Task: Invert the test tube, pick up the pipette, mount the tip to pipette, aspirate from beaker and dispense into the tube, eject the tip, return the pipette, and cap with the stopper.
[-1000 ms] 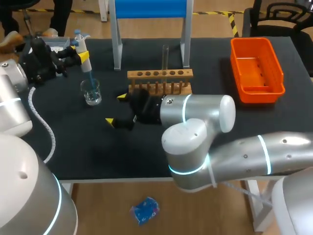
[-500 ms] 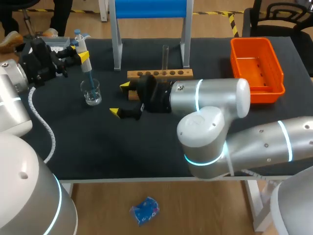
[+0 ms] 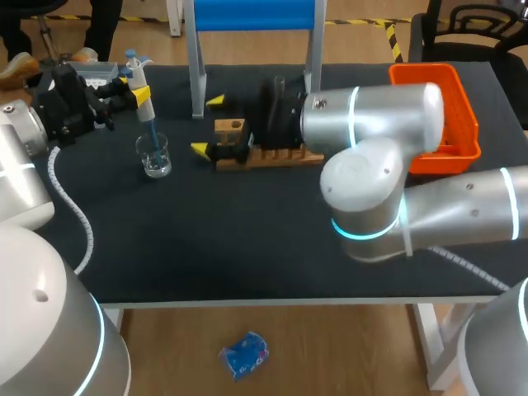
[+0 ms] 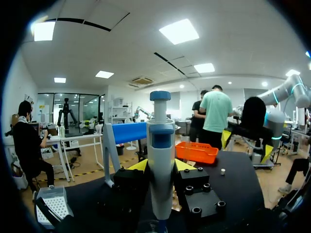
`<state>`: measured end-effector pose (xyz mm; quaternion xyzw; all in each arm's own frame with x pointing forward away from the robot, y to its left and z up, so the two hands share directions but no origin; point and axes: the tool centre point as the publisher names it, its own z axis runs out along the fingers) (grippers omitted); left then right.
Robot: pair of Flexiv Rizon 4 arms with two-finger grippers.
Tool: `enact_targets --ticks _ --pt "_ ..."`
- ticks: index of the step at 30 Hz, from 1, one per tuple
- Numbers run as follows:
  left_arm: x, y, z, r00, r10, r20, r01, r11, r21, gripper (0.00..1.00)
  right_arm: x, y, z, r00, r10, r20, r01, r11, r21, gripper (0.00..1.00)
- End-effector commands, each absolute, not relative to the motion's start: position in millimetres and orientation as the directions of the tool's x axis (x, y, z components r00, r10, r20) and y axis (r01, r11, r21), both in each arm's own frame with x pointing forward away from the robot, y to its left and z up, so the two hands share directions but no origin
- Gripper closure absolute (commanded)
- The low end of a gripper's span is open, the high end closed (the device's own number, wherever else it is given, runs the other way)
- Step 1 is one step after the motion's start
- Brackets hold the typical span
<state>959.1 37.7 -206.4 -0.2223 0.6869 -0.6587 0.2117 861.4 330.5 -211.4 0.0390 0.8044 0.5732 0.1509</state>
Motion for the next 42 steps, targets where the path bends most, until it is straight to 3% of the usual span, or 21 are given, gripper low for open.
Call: enact_targets --ticks 1,7,22,28,42 --pt "958.9 37.4 -206.5 -0.811 -0.585 0.001 -0.025 0.033 -0.999 1.00 869.9 323.5 -190.5 -0.993 -0.051 -0.111 -0.122 0.347 0.930 0.00" --pt "958.9 37.4 -206.5 -0.811 -0.585 0.001 -0.025 0.033 -0.999 1.00 882.4 328.8 -159.0 -0.979 -0.143 -0.144 -0.184 0.321 0.929 0.00" --pt "958.9 37.4 -206.5 -0.811 -0.585 0.001 -0.025 0.033 -0.999 1.00 882.4 328.8 -159.0 -0.979 -0.143 -0.144 -0.184 0.321 0.929 0.00" --pt "958.9 37.4 -206.5 -0.811 -0.585 0.001 -0.025 0.033 -0.999 1.00 903.3 327.0 -142.1 -0.967 -0.223 -0.127 -0.176 0.216 0.960 0.00" --pt "958.9 37.4 -206.5 -0.811 -0.585 0.001 -0.025 0.033 -0.999 1.00 918.5 359.2 -117.5 -0.931 -0.358 -0.067 -0.153 0.216 0.964 0.00"
